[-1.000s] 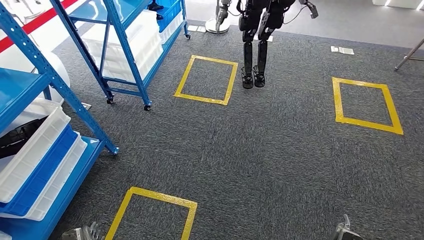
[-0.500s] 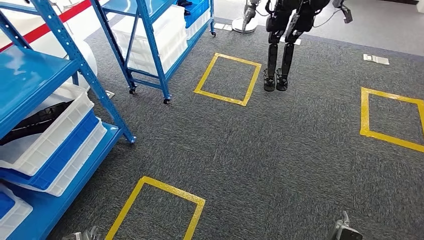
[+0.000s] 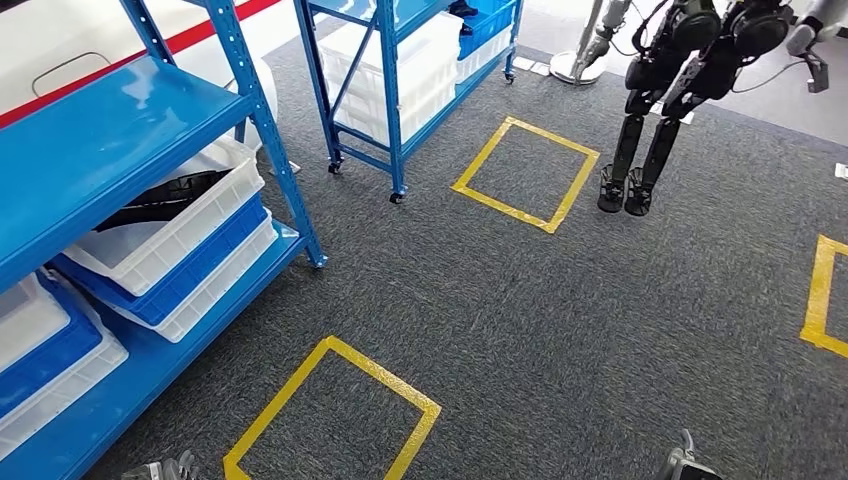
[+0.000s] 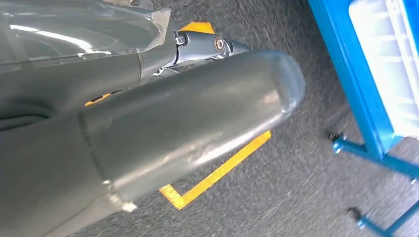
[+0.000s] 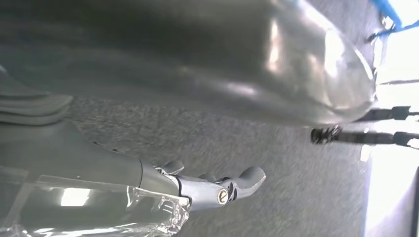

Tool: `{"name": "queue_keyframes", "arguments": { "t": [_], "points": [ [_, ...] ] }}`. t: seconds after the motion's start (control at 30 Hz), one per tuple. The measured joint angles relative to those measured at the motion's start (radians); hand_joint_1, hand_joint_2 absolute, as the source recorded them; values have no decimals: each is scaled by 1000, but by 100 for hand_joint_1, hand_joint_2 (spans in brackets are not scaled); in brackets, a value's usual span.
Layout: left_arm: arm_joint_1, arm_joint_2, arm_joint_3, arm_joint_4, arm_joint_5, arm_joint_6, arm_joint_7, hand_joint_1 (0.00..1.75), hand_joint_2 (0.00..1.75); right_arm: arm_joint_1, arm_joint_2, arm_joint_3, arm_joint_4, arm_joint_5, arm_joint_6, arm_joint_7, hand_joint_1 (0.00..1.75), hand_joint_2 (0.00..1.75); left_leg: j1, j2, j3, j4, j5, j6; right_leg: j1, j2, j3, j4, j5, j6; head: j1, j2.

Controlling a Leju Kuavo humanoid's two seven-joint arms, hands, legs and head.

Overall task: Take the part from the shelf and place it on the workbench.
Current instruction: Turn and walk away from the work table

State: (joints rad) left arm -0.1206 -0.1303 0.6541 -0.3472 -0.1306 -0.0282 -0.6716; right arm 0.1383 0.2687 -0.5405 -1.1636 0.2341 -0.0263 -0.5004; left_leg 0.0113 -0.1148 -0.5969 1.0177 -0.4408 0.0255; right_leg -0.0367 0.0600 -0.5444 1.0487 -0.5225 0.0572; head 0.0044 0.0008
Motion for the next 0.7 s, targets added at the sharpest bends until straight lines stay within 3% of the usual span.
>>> {"name": "queue_keyframes", "arguments": {
  "t": [0.03,0.1,0.13,0.2,0.23,0.27,0.33,0.37,0.4,0.43,0.47,0.53,0.57,0.63,0.67,0.7],
  "points": [
    [0,1,0,0,2,0,0,0,0,0,-2,0,7,-2,0,-5,0,0,-1,-10,-5,3,0,-7,1,9,7,-18,4,-7,0,0],
    [3,3,0,0,5,2,-1,0,0,-3,-4,3,16,-6,0,-10,0,0,2,-24,-12,2,5,-17,5,-10,10,-18,9,-25,-2,0],
    [5,4,0,0,6,3,-1,0,0,-5,-5,4,19,-8,0,-13,0,0,4,-13,-16,5,4,-21,4,-20,12,-19,13,-32,-3,0],
    [4,5,0,1,9,4,-2,0,0,-5,-7,7,24,-9,-1,-16,0,0,4,45,-39,52,-28,-26,4,-42,11,-21,17,-46,-10,0],
    [2,4,0,1,12,4,-2,0,0,-3,-8,8,26,-9,-2,-17,0,0,2,78,-65,109,-60,-28,8,-55,10,-21,17,-52,-13,0],
    [-1,4,0,1,14,4,-3,0,0,-1,-8,8,29,-9,-3,-17,0,0,1,96,-96,173,-94,-30,12,-69,9,-21,17,-57,-16,0],
    [0,4,0,1,16,3,-3,0,0,0,-9,8,33,-10,-5,-17,0,0,2,105,-145,280,-133,-31,18,-97,7,-21,15,-62,-16,0],
    [2,3,0,2,17,3,-3,0,0,-1,-10,8,34,-10,-5,-17,0,0,2,107,-145,283,-125,-30,20,-111,7,-20,14,-63,-17,0],
    [3,3,0,2,18,3,-3,0,0,-2,-10,8,35,-10,-5,-17,0,0,1,112,-128,255,-103,-27,22,-124,8,-20,12,-65,-17,0],
    [2,3,0,2,19,3,-3,0,0,-4,-10,9,36,-10,-5,-17,0,0,-1,125,-92,192,-71,-20,24,-137,10,-21,11,-66,-17,0],
    [1,4,0,2,19,3,-3,0,0,-6,-10,10,36,-10,-5,-17,0,0,-7,153,-53,122,-46,-12,28,-148,12,-20,9,-66,-17,0],
    [-4,4,0,1,21,3,-3,0,0,-9,-11,13,36,-10,-6,-17,0,0,-21,195,-5,29,-23,3,35,-169,14,-20,5,-62,-16,0],
    [-6,4,0,1,22,3,-4,0,0,-10,-11,14,37,-10,-6,-17,0,0,-26,200,-2,17,-25,7,36,-181,15,-21,4,-59,-16,0],
    [-6,4,0,1,25,3,-4,0,0,-14,-13,16,38,-11,-6,-17,0,0,-25,173,1,4,-17,14,42,-203,21,-24,1,-53,-16,0],
    [-6,3,0,1,26,3,-4,0,0,-17,-14,18,38,-11,-7,-17,0,0,-22,160,8,-7,-10,17,43,-194,19,-17,-5,-49,-15,0],
    [-6,1,0,1,27,4,-4,0,0,-19,-16,19,39,-11,-8,-17,0,0,-18,149,15,-18,-3,21,44,-171,10,6,-18,-47,-14,0]
  ]
}}
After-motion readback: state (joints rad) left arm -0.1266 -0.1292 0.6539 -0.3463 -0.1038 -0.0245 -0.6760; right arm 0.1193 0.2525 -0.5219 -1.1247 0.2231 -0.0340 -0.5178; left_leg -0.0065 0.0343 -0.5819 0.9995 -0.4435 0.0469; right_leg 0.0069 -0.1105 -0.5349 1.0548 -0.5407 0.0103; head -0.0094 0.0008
